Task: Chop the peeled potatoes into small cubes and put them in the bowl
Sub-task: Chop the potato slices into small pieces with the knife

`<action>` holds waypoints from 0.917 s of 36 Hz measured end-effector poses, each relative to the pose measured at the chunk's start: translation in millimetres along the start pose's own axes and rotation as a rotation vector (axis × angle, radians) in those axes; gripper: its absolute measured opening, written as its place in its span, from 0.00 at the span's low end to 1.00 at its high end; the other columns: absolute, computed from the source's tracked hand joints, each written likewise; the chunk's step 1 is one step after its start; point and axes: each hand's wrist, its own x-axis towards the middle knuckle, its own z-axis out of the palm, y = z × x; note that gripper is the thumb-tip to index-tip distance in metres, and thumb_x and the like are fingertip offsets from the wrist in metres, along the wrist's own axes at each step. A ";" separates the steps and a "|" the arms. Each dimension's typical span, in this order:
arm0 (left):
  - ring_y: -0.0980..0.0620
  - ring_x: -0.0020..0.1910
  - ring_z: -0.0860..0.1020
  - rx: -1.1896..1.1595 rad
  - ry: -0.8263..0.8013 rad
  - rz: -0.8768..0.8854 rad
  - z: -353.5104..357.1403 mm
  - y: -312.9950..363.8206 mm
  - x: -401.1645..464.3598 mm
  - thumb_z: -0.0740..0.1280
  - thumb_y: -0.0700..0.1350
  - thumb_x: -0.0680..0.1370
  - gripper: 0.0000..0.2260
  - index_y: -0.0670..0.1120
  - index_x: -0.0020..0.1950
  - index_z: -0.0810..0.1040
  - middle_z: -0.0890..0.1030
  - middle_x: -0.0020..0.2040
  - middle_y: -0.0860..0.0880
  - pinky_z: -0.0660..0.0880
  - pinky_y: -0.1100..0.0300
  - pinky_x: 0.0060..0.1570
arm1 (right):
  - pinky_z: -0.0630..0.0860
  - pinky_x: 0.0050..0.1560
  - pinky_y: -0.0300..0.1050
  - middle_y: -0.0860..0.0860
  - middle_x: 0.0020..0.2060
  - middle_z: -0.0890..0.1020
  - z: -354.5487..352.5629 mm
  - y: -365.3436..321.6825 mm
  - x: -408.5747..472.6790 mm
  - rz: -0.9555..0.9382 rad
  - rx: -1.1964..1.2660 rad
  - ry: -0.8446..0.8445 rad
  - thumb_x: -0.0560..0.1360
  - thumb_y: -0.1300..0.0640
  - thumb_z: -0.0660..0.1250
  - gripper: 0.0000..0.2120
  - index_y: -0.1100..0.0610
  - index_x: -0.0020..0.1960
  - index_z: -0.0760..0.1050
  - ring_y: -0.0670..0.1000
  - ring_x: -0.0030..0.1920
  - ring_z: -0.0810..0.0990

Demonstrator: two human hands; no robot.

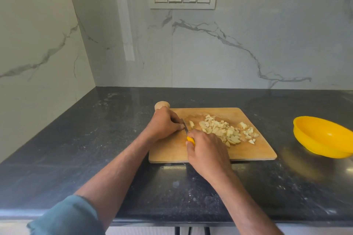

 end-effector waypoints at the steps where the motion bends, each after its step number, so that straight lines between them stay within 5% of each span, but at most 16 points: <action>1: 0.57 0.46 0.82 -0.001 0.018 0.000 1.9 -0.5 -0.6 0.78 0.41 0.73 0.03 0.45 0.46 0.89 0.86 0.44 0.52 0.81 0.59 0.52 | 0.74 0.38 0.40 0.47 0.46 0.84 -0.1 -1.0 -0.4 -0.003 -0.013 -0.003 0.81 0.51 0.63 0.14 0.49 0.65 0.77 0.48 0.42 0.80; 8: 0.57 0.46 0.82 0.004 0.066 -0.028 10.1 -1.1 0.7 0.77 0.45 0.73 0.05 0.47 0.48 0.88 0.86 0.46 0.51 0.81 0.60 0.51 | 0.73 0.39 0.36 0.47 0.42 0.82 3.2 -6.4 -5.3 -0.052 -0.082 -0.007 0.80 0.59 0.64 0.13 0.53 0.63 0.77 0.46 0.37 0.74; 20: 0.54 0.45 0.81 0.034 0.089 -0.037 13.3 -3.0 0.2 0.77 0.46 0.74 0.05 0.48 0.47 0.88 0.83 0.45 0.49 0.81 0.60 0.48 | 0.80 0.48 0.38 0.48 0.47 0.84 4.5 -4.1 -11.3 0.005 -0.022 0.030 0.80 0.57 0.65 0.16 0.54 0.66 0.77 0.47 0.44 0.81; 25: 0.57 0.45 0.81 0.008 0.076 -0.032 11.7 0.4 -2.8 0.77 0.45 0.75 0.05 0.47 0.50 0.87 0.84 0.45 0.51 0.76 0.66 0.44 | 0.70 0.40 0.26 0.47 0.45 0.86 0.7 -2.1 -13.2 0.017 0.042 0.067 0.79 0.57 0.66 0.15 0.55 0.65 0.79 0.43 0.38 0.81; 33: 0.59 0.43 0.81 -0.030 0.158 -0.038 5.5 -2.2 -2.3 0.77 0.42 0.74 0.01 0.46 0.44 0.88 0.85 0.41 0.52 0.77 0.64 0.47 | 0.80 0.42 0.37 0.47 0.43 0.85 0.6 1.9 -12.1 -0.033 0.060 0.081 0.80 0.54 0.64 0.15 0.54 0.65 0.79 0.45 0.39 0.80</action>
